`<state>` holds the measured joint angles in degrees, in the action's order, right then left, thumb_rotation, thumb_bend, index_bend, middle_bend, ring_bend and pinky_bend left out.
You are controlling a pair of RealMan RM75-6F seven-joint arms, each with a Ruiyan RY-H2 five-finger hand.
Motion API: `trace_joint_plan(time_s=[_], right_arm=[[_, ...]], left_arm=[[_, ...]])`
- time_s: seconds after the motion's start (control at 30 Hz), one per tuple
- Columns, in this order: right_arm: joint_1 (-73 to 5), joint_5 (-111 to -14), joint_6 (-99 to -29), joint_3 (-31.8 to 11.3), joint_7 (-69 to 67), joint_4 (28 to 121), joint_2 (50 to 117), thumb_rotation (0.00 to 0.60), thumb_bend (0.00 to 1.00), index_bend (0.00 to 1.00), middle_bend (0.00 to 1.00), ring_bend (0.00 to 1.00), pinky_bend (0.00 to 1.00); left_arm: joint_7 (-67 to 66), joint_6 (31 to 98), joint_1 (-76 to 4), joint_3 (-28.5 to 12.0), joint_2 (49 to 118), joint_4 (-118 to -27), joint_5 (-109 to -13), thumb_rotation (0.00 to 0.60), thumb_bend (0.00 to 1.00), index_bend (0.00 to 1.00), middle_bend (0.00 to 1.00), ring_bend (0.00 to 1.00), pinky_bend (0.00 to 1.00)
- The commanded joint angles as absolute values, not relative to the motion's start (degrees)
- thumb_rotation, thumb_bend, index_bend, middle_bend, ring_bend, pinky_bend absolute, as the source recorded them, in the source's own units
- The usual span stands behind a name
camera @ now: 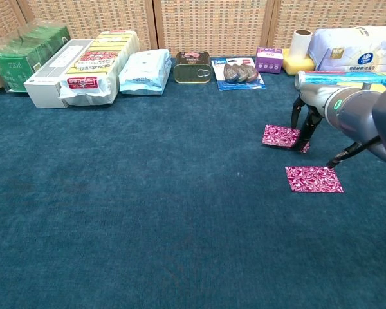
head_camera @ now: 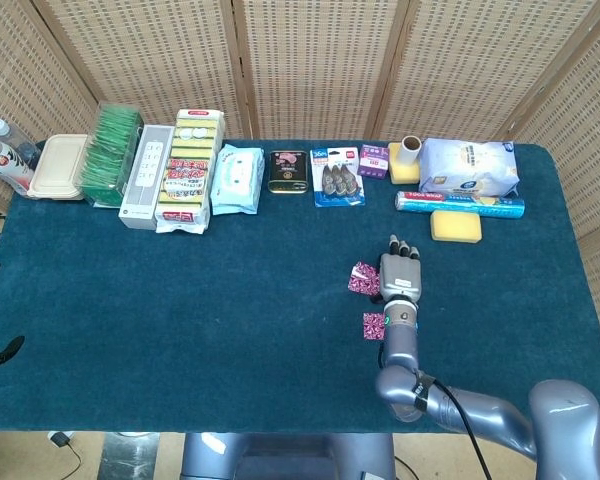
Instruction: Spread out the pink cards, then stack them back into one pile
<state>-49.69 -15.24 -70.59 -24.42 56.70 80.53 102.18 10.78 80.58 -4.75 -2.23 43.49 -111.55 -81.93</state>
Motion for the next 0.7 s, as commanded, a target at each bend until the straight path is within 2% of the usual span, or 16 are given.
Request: trace_joint_plan(time_s=[0.03,0.7], right_arm=[[-49.93,-14.77,-70.40,-24.49,56.68,80.41,102.14,0.600,0.25,0.45,0.00,0.00,0.01],[-51.01,-12.61,-69.94,-24.79,55.57,78.82,102.50,0.600,0.25,0.44,0.00,0.00,0.03]], left_arm=[[10.76,80.46,-4.80,-2.26,43.51,-111.56,-81.76,0.600,0.24,0.00,0.00,0.00,0.06],[10.74,80.18,-4.93,-2.25,43.52,-111.55,-81.67,0.600,0.24,0.00,0.00,0.00,0.06]])
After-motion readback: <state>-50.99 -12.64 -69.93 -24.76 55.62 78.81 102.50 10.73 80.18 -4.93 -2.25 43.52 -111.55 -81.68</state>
